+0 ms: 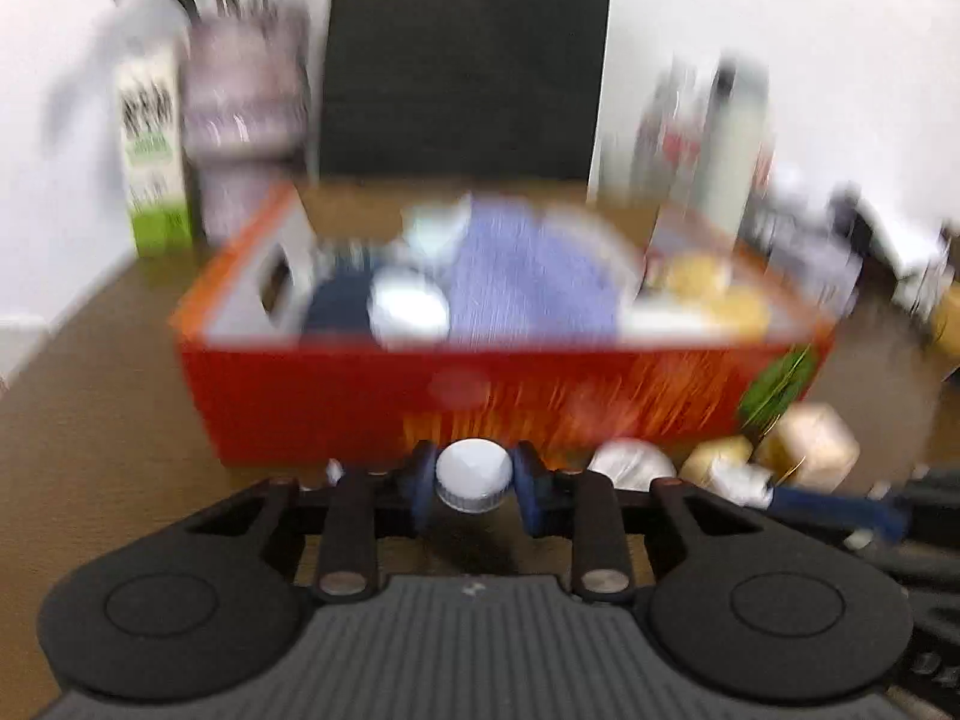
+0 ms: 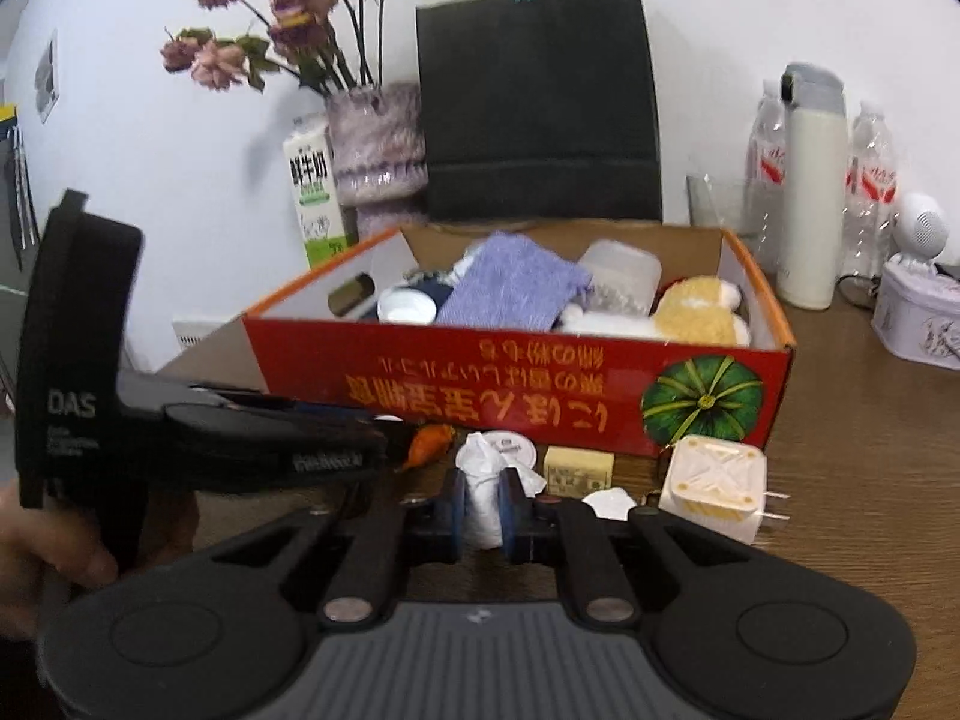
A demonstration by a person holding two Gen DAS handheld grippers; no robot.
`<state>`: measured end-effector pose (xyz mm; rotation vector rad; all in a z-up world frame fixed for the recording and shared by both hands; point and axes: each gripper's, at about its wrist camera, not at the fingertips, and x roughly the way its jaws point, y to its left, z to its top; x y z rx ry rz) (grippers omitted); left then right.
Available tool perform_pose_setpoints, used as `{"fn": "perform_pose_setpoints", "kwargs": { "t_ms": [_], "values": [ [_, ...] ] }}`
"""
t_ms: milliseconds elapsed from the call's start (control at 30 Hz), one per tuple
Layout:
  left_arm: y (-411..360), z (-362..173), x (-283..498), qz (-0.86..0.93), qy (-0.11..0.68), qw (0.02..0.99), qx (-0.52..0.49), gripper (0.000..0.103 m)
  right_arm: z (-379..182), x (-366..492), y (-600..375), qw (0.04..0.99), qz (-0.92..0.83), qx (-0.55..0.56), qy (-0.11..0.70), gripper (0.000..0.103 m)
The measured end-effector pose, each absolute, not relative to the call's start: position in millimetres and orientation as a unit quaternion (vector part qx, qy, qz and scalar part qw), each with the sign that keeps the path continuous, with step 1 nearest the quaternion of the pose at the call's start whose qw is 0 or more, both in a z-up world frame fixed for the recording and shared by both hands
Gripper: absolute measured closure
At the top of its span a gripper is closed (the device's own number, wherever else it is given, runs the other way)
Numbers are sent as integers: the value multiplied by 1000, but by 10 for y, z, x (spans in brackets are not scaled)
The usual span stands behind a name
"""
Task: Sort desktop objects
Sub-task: 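Grasp the white round lid with the left tool while the right tool grasps the white tissue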
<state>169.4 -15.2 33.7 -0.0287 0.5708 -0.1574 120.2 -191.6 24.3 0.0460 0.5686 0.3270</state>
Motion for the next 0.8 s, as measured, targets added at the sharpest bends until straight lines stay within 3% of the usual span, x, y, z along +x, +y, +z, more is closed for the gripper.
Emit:
{"fn": "perform_pose_setpoints", "kwargs": {
  "t_ms": [233,533,800],
  "values": [
    [32,855,583,-112,254,956,-90,75,492,359,-1983,958,154,23,242,93],
    [34,661,-623,-72,263,959,-74,75,482,-608,-1948,954,158,16,253,93],
    [12,618,-1137,-85,270,957,-65,75,571,-1168,-1992,960,144,8,239,93]
  ]
}}
